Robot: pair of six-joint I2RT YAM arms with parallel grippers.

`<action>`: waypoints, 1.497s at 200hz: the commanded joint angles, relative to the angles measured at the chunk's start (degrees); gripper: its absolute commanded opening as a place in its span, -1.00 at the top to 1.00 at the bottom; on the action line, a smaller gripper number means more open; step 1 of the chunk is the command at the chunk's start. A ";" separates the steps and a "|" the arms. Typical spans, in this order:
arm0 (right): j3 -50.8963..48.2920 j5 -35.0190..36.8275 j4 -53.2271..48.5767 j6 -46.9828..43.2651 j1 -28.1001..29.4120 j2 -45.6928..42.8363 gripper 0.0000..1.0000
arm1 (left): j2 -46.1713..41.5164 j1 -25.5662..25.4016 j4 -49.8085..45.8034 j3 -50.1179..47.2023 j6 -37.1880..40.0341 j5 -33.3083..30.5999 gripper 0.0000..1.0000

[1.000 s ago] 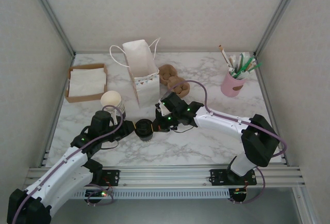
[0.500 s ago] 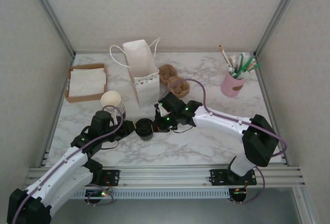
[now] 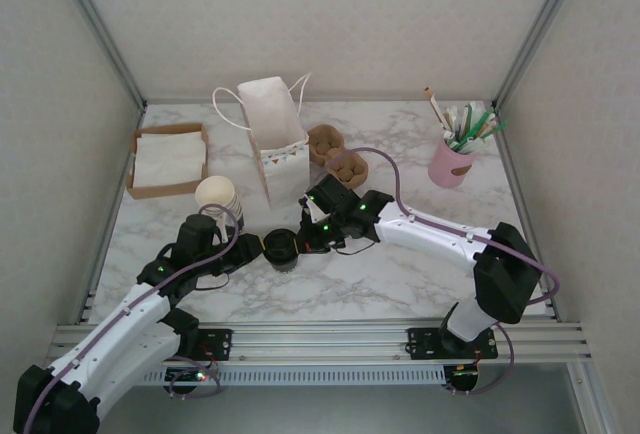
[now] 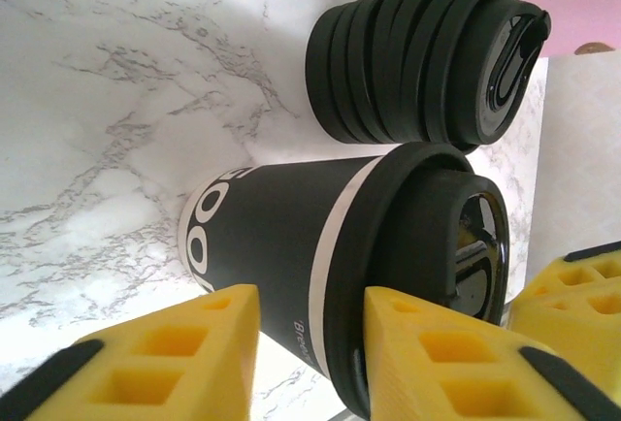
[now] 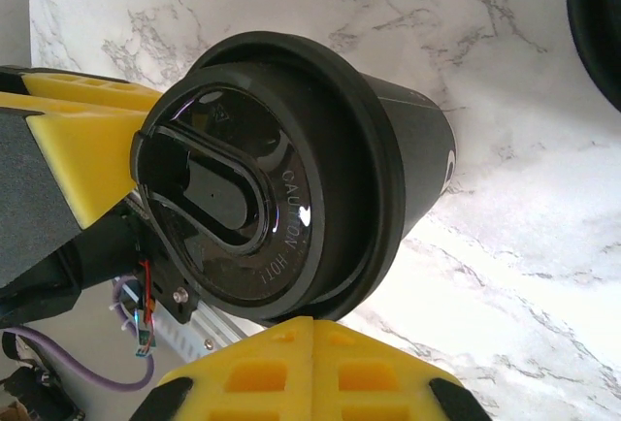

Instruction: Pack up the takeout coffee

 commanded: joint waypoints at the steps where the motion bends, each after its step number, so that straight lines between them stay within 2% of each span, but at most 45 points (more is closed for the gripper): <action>1: 1.26 1.63 -1.91 -1.13 0.54 -2.50 0.97 | -0.97 0.14 -2.07 2.76 0.16 -0.47 0.19; 61: 3.36 3.45 -6.34 -3.16 0.52 -5.66 0.57 | -3.01 0.16 -5.17 7.61 0.57 -3.07 -0.06; 112: 7.51 6.47 -13.73 -5.23 0.48 -10.89 0.15 | -3.69 0.22 -9.69 16.47 2.68 -5.27 -0.49; 133: 9.02 7.16 -16.68 -5.23 0.50 -13.78 -0.04 | -3.01 0.22 -11.55 21.38 3.91 -5.37 -0.60; 164: 10.47 7.26 -20.81 -5.39 0.51 -19.11 -0.36 | -0.79 0.27 -12.64 29.29 4.64 -5.01 -0.84; 204: 9.59 6.73 -25.23 -7.93 0.43 -25.78 -0.97 | 2.79 0.15 -11.42 35.14 3.94 -2.82 -0.99; 246: 11.21 7.60 -28.43 -11.32 -0.29 -27.23 -0.97 | 5.64 0.05 -12.83 37.01 5.11 -6.28 -0.99; 299: 16.02 15.61 -33.25 -10.74 -0.63 -22.89 -0.98 | 8.98 0.11 -13.58 39.54 5.25 -10.61 -0.99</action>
